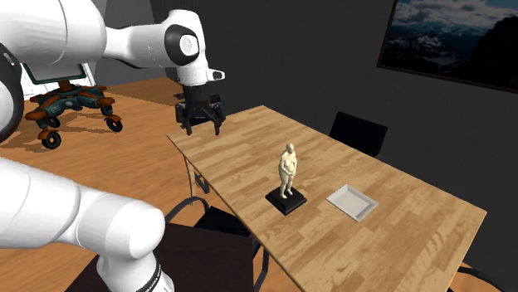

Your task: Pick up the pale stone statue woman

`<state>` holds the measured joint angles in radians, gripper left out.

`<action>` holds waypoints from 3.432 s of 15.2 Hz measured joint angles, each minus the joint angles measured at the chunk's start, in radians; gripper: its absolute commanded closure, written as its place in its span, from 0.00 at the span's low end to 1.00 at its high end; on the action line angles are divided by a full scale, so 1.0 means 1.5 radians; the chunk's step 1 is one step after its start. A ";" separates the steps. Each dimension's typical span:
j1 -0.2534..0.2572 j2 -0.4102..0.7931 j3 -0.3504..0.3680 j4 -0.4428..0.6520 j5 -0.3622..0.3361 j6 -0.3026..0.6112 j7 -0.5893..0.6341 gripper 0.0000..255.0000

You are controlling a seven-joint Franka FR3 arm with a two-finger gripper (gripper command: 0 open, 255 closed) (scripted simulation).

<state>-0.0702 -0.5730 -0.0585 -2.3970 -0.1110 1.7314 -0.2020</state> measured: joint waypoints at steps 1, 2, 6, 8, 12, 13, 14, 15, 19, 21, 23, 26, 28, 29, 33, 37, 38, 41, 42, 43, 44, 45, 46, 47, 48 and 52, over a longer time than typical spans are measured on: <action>-0.004 0.026 -0.012 0.010 -0.002 0.018 -0.011 0.00; -0.009 0.044 -0.026 0.011 -0.006 0.037 -0.025 0.00; -0.020 0.137 -0.067 0.069 0.000 0.080 -0.072 0.00; -0.026 0.183 -0.088 0.095 0.006 0.102 -0.100 0.00; -0.037 0.276 -0.122 0.159 0.033 0.133 -0.153 0.00; -0.040 0.300 -0.130 0.178 0.041 0.138 -0.168 0.00; -0.044 0.327 -0.139 0.203 0.052 0.140 -0.185 0.00; -0.048 0.352 -0.145 0.222 0.062 0.144 -0.198 0.00; -0.067 0.453 -0.162 0.306 0.109 0.155 -0.251 0.00; -0.083 0.512 -0.168 0.361 0.136 0.153 -0.281 0.00; -0.099 0.571 -0.168 0.424 0.163 0.144 -0.303 0.00; -0.128 0.655 -0.165 0.521 0.199 0.124 -0.331 0.00; -0.150 0.712 -0.161 0.593 0.220 0.104 -0.346 0.00; -0.160 0.738 -0.159 0.628 0.228 0.093 -0.352 0.00; -0.170 0.773 -0.154 0.644 0.240 0.109 -0.360 0.00; -0.171 0.786 -0.152 0.631 0.244 0.135 -0.365 0.00; -0.171 0.786 -0.152 0.628 0.245 0.138 -0.366 1.00; -0.171 0.787 -0.151 0.627 0.245 0.140 -0.367 1.00; -0.171 0.787 -0.151 0.627 0.245 0.141 -0.367 1.00; -0.171 0.787 -0.151 0.628 0.245 0.140 -0.367 1.00; -0.171 0.788 -0.151 0.628 0.245 0.140 -0.367 1.00; -0.171 0.788 -0.151 0.628 0.245 0.140 -0.367 1.00; -0.171 0.788 -0.151 0.629 0.245 0.140 -0.367 1.00; -0.171 0.788 -0.151 0.629 0.245 0.140 -0.367 1.00; -0.171 0.787 -0.151 0.627 0.245 0.141 -0.366 1.00; -0.170 0.777 -0.153 0.638 0.241 0.119 -0.362 1.00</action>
<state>-0.3251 0.5931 -0.2882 -1.4406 0.2510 1.9100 -0.7445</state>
